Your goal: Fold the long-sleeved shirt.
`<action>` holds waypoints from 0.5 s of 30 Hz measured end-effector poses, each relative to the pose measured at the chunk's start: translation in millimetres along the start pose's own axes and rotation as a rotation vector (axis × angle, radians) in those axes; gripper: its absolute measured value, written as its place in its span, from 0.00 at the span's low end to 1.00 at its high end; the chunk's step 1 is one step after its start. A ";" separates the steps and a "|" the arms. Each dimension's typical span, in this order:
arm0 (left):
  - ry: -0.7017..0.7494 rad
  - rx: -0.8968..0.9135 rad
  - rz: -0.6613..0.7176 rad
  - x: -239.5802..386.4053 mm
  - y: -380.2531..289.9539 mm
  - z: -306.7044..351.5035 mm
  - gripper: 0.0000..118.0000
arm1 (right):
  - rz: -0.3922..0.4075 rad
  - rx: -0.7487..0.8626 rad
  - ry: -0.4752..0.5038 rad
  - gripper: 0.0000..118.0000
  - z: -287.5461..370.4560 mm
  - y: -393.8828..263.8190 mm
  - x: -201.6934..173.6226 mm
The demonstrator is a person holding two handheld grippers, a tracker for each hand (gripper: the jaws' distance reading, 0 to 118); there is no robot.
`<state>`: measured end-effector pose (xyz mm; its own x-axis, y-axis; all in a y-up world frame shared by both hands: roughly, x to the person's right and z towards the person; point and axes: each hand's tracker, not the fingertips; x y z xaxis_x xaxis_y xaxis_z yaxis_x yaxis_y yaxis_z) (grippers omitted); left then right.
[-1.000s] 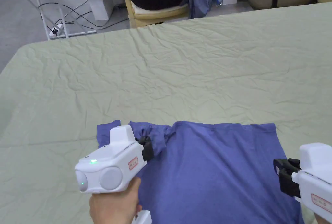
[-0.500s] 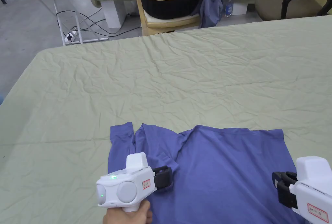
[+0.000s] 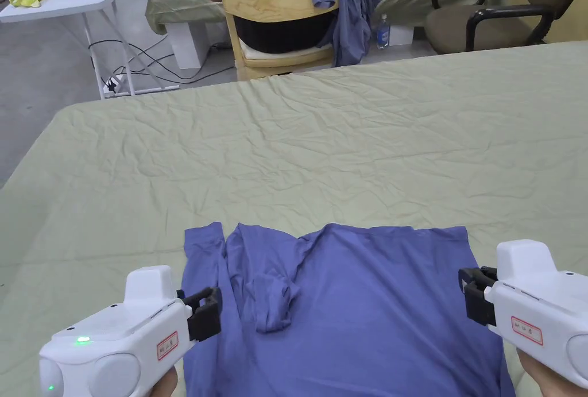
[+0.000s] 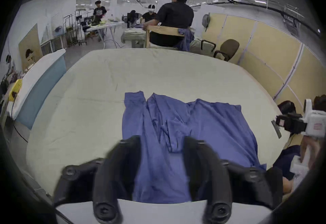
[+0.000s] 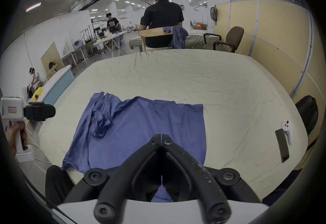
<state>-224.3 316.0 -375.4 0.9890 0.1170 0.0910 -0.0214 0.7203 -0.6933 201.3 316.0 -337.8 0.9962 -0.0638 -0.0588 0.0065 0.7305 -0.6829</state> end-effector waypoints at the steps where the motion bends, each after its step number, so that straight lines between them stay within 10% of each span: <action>1: -0.004 -0.002 -0.015 -0.9 -3.6 6.1 0.16 | 0.009 0.010 -0.008 0.01 3.6 -0.1 -1.4; 3: 0.019 -0.007 -0.050 -1.1 -11.4 15.3 0.04 | 0.015 0.015 -0.014 0.01 8.6 -0.6 -3.6; 15: -0.030 -0.129 -0.018 -29.3 -10.4 0.3 0.00 | 0.039 0.003 -0.024 0.01 7.4 -0.2 -9.1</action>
<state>-253.1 305.2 -370.6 0.9841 0.1264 0.1245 0.0176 0.6287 -0.7775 192.8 321.4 -331.7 0.9975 -0.0190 -0.0679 -0.0322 0.7342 -0.6782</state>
